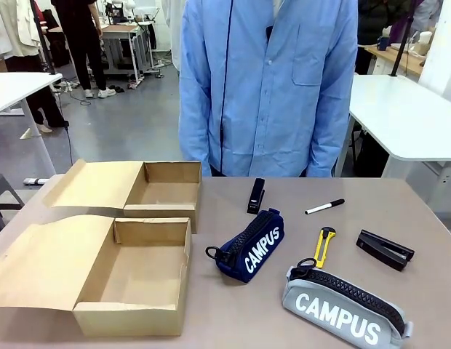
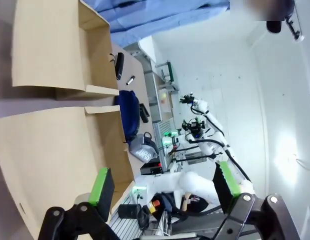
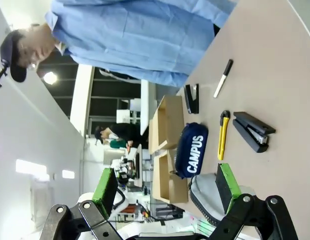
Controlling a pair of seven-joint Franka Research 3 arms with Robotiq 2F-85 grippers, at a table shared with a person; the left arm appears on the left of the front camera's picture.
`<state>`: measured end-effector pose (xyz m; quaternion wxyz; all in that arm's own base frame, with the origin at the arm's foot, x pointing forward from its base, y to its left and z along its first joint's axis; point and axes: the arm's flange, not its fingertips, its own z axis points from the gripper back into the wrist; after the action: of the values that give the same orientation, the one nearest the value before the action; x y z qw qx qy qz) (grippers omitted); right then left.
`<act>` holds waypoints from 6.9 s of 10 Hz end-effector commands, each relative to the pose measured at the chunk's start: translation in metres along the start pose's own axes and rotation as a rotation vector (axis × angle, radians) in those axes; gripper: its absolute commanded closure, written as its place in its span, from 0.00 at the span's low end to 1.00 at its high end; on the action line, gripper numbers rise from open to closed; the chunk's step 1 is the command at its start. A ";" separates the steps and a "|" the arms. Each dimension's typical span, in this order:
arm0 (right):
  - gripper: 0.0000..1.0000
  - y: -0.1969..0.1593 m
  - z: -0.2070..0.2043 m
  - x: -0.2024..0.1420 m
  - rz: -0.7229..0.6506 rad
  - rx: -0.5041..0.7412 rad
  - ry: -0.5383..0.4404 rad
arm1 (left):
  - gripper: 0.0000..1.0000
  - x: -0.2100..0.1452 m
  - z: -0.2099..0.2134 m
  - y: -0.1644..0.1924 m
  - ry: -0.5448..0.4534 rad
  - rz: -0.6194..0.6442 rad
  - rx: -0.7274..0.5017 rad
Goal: Place items inside the box.
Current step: Pick up a Pencil pouch or Stapler and place it inside the Mailer Box closest to the robot.
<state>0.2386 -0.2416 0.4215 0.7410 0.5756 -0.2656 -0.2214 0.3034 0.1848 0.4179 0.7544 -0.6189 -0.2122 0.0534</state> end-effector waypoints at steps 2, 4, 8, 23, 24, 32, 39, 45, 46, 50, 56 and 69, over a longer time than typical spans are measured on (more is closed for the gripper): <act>0.00 0.004 0.006 -0.003 0.037 0.009 -0.018 | 0.00 -0.004 0.005 -0.004 0.011 -0.043 0.014; 0.00 0.007 0.003 -0.003 0.010 -0.010 0.002 | 0.00 -0.004 0.005 -0.004 0.011 -0.043 0.014; 0.00 0.085 -0.106 -0.024 0.312 -0.303 0.132 | 0.00 -0.004 0.005 -0.004 0.011 -0.043 0.014; 0.00 -0.038 0.033 -0.002 -0.009 0.108 0.132 | 0.00 -0.004 0.005 -0.004 0.011 -0.043 0.014; 0.00 -0.022 0.018 -0.006 0.023 0.060 0.141 | 0.00 -0.004 0.005 -0.004 0.011 -0.043 0.014; 0.00 0.117 -0.249 -0.100 0.462 -0.461 0.530 | 0.00 -0.004 0.005 -0.004 0.011 -0.043 0.014; 0.00 0.158 -0.309 -0.116 0.475 -0.618 0.517 | 0.00 -0.004 0.005 -0.004 0.011 -0.043 0.014; 0.00 0.180 -0.528 -0.163 0.297 -1.050 0.334 | 0.00 -0.004 0.005 -0.004 0.011 -0.043 0.014; 0.00 0.173 -0.541 -0.161 0.315 -1.132 0.263 | 0.00 -0.004 0.005 -0.004 0.011 -0.043 0.014; 0.00 0.153 -0.522 -0.162 0.156 -1.256 -0.003 | 0.00 -0.004 0.005 -0.004 0.011 -0.043 0.014; 0.00 0.130 -0.628 -0.146 0.132 -1.297 0.095 | 0.00 -0.004 0.005 -0.004 0.011 -0.043 0.014; 0.00 -0.025 -0.283 -0.028 0.055 -0.483 0.696 | 0.00 -0.004 0.005 -0.004 0.011 -0.043 0.014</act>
<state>0.3561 -0.0518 0.3231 0.8733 0.4836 0.0191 -0.0558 0.2979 0.1879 0.4197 0.7665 -0.6047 -0.2117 0.0442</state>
